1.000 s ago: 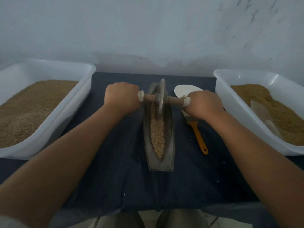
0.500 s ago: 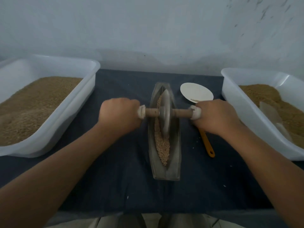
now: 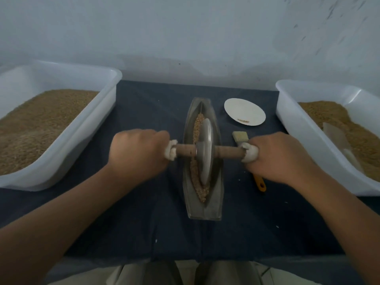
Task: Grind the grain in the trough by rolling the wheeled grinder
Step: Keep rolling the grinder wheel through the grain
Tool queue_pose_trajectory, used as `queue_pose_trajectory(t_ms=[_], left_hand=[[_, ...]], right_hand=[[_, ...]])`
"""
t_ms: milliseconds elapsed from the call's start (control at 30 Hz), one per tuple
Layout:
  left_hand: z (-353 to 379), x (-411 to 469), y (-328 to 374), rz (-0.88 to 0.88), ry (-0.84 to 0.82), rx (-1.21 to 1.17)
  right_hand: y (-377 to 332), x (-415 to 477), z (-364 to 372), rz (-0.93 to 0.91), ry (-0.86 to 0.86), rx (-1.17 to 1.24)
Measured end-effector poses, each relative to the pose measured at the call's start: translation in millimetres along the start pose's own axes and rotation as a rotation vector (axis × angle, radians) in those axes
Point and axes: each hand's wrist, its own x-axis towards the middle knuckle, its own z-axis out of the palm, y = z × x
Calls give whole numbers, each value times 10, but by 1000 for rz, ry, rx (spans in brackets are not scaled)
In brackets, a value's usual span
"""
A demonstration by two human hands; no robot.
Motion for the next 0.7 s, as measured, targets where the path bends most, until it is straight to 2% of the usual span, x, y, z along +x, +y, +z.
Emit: queue_pose_trajectory(t_ms=[200,267,367,500,567,700], left_hand=[[449,971,-99,-144,-224,114],[481,1059,-101,-158,-253,98],[366,764,-58,-155,-249,96],[12,76,-31,-37,-95,29],[-63,-105,-39,-19,-48,2],[205,259,-73,-71,-185,114]], right_hand=[[60,851,240,179,103,-132],[64,954,225,189,110,-128],[36,711,146,155,58,-81],[-80,-5,-10,-52,254,-32],[-95,-155,-46,-111,279,4],[-54,270,69,42,135,-85]])
